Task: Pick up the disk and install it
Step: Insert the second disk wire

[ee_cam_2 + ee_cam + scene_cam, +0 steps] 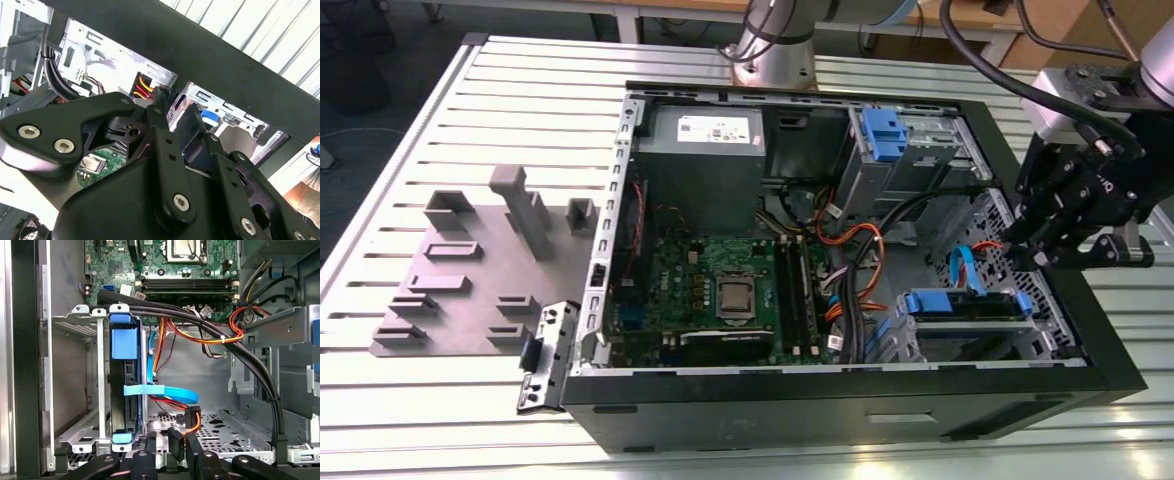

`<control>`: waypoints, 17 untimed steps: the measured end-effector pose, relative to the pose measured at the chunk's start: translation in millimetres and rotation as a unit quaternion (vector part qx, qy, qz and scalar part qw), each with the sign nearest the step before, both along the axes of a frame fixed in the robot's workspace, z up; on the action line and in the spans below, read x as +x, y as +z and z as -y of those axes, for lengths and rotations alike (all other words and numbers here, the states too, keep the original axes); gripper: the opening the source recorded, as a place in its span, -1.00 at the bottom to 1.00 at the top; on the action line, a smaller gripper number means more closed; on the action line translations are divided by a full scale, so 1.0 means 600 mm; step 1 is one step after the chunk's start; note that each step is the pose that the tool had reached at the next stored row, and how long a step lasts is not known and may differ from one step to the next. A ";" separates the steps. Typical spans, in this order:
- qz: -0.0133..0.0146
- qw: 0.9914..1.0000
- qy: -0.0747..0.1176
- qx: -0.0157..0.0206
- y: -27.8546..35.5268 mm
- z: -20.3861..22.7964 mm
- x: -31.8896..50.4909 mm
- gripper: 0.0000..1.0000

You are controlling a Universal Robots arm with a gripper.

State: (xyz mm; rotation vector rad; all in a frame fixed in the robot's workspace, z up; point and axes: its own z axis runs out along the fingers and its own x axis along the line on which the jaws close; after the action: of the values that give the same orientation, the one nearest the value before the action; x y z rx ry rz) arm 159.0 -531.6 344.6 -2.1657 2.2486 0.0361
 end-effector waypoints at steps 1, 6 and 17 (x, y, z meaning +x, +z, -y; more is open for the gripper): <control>0.000 1.000 0.000 0.000 0.000 0.0000 0.000 -0.26; 0.000 1.000 0.000 0.000 0.000 0.0000 0.000 -0.26; 0.000 1.000 0.000 -0.001 0.000 0.0000 0.000 -0.65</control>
State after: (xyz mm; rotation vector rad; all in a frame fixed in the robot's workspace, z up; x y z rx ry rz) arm 159.1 -531.6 344.5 -2.1662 2.2492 0.0350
